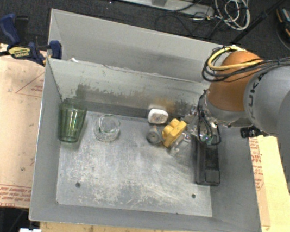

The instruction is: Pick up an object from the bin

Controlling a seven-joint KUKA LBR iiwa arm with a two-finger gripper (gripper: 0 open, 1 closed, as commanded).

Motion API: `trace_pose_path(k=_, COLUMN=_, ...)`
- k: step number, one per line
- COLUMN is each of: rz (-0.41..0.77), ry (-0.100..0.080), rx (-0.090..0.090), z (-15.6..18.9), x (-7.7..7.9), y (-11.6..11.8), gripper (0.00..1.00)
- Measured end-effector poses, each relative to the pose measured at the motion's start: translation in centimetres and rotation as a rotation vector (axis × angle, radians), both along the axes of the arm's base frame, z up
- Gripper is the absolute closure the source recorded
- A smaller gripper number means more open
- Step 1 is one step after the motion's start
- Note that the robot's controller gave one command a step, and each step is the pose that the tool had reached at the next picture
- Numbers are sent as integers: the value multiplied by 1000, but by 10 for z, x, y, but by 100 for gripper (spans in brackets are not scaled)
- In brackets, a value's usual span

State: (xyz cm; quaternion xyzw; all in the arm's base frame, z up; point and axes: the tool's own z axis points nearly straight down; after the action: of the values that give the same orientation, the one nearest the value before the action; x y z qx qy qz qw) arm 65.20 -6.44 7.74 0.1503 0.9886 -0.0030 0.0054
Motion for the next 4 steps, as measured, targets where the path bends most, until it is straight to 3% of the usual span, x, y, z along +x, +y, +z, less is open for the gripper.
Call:
trace_pose_path(k=1, rz=75, ry=4, rx=1, z=1, x=5, y=18, gripper=100)
trace_pose_path(k=2, rz=75, ry=4, rx=2, z=1, x=5, y=18, gripper=100)
trace_pose_path(k=3, rz=205, ry=9, rx=7, z=74, x=-57, y=-10, gripper=100)
trace_pose_path(k=4, rz=205, ry=9, rx=7, z=74, x=-57, y=-10, gripper=100)
